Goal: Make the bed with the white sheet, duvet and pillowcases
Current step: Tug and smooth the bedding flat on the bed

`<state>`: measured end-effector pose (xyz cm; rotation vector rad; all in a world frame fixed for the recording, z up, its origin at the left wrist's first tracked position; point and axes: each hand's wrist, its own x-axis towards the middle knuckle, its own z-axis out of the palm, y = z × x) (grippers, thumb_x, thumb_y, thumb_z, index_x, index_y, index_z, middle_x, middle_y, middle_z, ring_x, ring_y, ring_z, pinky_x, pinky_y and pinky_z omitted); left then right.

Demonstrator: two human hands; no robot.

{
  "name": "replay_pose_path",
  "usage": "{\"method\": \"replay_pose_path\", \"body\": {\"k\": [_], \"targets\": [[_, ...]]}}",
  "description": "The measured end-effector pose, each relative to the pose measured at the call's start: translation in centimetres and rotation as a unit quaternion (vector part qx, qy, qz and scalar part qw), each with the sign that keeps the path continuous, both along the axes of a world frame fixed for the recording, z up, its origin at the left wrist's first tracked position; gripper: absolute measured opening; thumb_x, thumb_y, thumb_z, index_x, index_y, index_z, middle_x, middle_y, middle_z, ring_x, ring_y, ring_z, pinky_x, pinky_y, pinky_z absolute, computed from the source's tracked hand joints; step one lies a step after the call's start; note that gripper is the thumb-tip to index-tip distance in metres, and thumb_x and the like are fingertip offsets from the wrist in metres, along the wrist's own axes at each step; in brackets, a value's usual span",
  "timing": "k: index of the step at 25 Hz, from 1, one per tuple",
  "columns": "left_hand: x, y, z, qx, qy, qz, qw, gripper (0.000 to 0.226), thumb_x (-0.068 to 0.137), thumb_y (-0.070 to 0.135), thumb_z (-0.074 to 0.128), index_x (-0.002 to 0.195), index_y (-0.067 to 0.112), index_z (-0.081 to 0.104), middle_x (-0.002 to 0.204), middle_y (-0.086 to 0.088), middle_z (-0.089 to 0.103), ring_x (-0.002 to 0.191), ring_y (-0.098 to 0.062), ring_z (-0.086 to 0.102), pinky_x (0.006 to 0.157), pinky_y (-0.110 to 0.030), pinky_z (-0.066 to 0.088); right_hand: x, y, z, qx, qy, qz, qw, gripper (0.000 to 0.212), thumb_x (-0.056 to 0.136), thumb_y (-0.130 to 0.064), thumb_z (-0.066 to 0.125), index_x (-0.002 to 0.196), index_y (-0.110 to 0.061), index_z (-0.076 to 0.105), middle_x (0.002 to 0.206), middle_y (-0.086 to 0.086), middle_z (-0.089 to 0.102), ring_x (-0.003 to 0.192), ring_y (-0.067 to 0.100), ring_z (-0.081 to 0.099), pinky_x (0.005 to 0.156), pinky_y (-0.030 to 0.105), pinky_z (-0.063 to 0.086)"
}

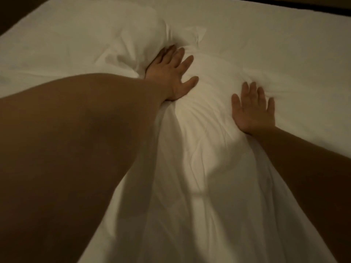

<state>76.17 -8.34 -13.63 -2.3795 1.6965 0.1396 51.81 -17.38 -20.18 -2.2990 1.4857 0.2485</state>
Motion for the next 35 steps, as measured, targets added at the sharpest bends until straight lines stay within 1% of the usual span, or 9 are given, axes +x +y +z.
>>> {"method": "replay_pose_path", "body": {"k": [5,8,11,16,23,26,30,32,35], "targets": [[-0.7,1.7,1.0,-0.016,0.024,0.003,1.0,0.078,0.095,0.072,0.015,0.16,0.031,0.004,0.169,0.0,-0.002,0.155,-0.022,-0.007,0.123,-0.041,-0.006,5.1,5.7,3.5,0.1,-0.122,-0.011,0.987,0.058,0.106,-0.044,0.017,0.16,-0.024,0.006,0.168,0.0,-0.008,0.154,0.022,-0.008,0.121,0.057,0.0],[0.8,5.3,3.6,0.001,-0.022,-0.051,0.998,0.075,0.097,0.068,0.016,0.161,0.029,0.008,0.169,-0.004,0.004,0.155,-0.025,0.0,0.123,-0.043,-0.004,4.9,11.4,6.2,0.057,-0.11,0.095,0.988,0.058,0.105,-0.045,0.016,0.16,-0.026,0.005,0.168,0.002,-0.011,0.154,0.026,-0.012,0.121,0.056,0.001],[2.1,11.2,4.8,-0.032,-0.061,-0.053,0.996,0.073,0.098,0.064,0.016,0.16,0.026,0.018,0.168,-0.005,0.013,0.154,-0.025,0.007,0.123,-0.045,0.0,2.3,16.7,7.4,0.036,-0.11,0.085,0.99,0.067,0.101,-0.059,0.01,0.159,-0.031,-0.006,0.168,0.001,-0.013,0.154,0.022,-0.01,0.123,0.048,-0.002],[0.9,18.7,4.4,-0.059,-0.015,0.029,0.998,0.073,0.095,0.065,0.011,0.16,0.03,0.016,0.168,0.001,0.01,0.155,-0.02,0.003,0.122,-0.045,0.001,3.1,23.6,9.4,0.033,-0.106,0.027,0.993,0.073,0.098,-0.066,0.009,0.159,-0.03,-0.007,0.168,0.007,-0.011,0.154,0.027,-0.01,0.123,0.051,-0.003],[2.1,29.7,5.4,-0.045,0.041,0.035,0.998,0.071,0.096,0.069,0.006,0.16,0.037,0.002,0.168,0.009,-0.006,0.154,-0.015,-0.008,0.124,-0.044,-0.002,5.0,37.3,10.4,-0.081,-0.122,0.149,0.978,0.07,0.097,-0.068,0.005,0.16,-0.036,0.004,0.167,-0.003,-0.009,0.154,0.022,-0.013,0.123,0.049,-0.006],[4.6,36.8,5.5,-0.033,0.01,0.042,0.999,0.078,0.09,0.07,-0.004,0.16,0.035,0.006,0.168,0.007,0.001,0.155,-0.019,-0.001,0.122,-0.042,0.001,1.7,36.7,8.9,-0.145,-0.082,0.094,0.982,0.067,0.099,-0.066,0.014,0.159,-0.037,0.011,0.168,-0.005,0.004,0.155,0.022,0.002,0.124,0.051,0.009],[3.6,38.6,5.6,-0.032,0.125,0.097,0.987,0.067,0.098,0.062,0.001,0.159,0.035,-0.003,0.167,0.013,-0.01,0.153,-0.016,-0.013,0.122,-0.045,-0.007,5.1,40.5,11.3,0.005,-0.063,-0.055,0.997,0.075,0.093,-0.069,-0.001,0.157,-0.034,-0.012,0.167,0.001,-0.017,0.153,0.026,-0.014,0.123,0.052,-0.005],[2.5,39.2,5.1,-0.073,0.184,0.082,0.977,0.062,0.101,0.062,0.006,0.158,0.041,-0.007,0.164,0.019,-0.013,0.152,-0.013,-0.017,0.122,-0.047,-0.01,7.7,44.3,12.2,0.013,-0.109,-0.008,0.994,0.073,0.093,-0.07,-0.002,0.156,-0.037,-0.016,0.165,-0.003,-0.022,0.152,0.022,-0.019,0.122,0.047,-0.01],[4.8,43.2,3.3,-0.082,0.094,0.016,0.992,0.066,0.096,0.07,0.001,0.157,0.045,-0.009,0.166,0.014,-0.01,0.154,-0.018,-0.01,0.122,-0.047,-0.006,4.9,46.5,10.1,-0.106,-0.1,0.078,0.986,0.07,0.098,-0.068,0.003,0.159,-0.037,-0.004,0.167,-0.005,-0.01,0.154,0.021,-0.009,0.124,0.045,-0.002]]}}
